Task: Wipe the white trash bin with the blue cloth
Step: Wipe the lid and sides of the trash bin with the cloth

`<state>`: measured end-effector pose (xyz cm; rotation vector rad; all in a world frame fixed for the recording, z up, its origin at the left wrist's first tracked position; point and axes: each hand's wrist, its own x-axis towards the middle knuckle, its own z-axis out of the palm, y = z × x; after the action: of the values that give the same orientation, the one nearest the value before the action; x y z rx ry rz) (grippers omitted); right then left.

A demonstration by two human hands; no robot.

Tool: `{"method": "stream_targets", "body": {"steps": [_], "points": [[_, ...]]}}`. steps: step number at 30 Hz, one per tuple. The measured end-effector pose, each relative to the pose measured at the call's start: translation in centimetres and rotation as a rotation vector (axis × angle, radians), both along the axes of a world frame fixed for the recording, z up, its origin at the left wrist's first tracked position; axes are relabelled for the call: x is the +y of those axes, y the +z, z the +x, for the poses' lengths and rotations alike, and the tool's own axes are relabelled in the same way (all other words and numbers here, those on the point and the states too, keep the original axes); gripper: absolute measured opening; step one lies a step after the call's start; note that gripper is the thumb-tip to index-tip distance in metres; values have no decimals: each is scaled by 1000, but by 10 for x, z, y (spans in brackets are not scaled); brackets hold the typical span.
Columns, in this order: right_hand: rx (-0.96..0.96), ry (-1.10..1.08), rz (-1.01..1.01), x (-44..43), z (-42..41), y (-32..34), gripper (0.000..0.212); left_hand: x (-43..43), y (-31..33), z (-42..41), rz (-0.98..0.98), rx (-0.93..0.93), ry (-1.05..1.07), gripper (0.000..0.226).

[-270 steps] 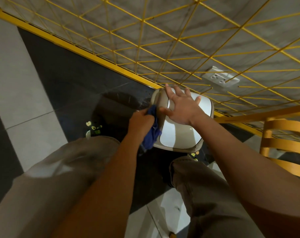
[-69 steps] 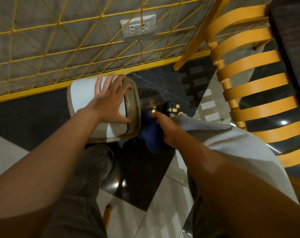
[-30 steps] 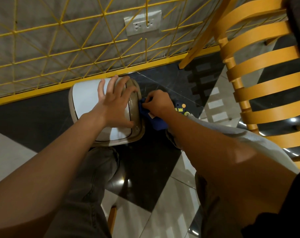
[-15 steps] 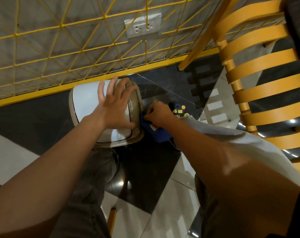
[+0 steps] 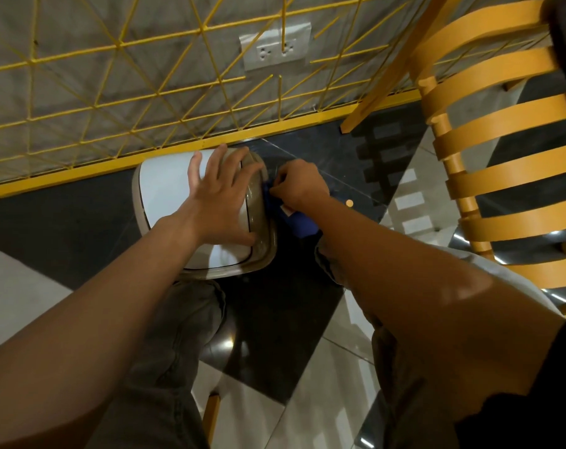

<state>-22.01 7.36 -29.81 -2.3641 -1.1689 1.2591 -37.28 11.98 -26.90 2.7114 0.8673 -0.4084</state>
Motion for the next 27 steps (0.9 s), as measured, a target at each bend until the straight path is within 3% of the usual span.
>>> {"method": "stream_targets", "body": {"steps": [7,13,16,20,24,27], "points": [[-50,-26,-9,31,5,-2,22,1,0,-1,-1,23,16,115],[44,-88,-95,-3,-7,-1,21,-2,5,3,-27,46,54,114],[60,-85,-131,-28,-17,3,33,-3,7,5,-45,76,77,112],[171,-259,-100,-58,-34,3,11,-4,12,6,-61,102,96,111],[248,-456,-106,-81,-53,-2,30,-5,13,8,-69,116,110,111],[272,-557,-98,-93,-67,-3,30,-5,12,8,-65,116,112,111]]}}
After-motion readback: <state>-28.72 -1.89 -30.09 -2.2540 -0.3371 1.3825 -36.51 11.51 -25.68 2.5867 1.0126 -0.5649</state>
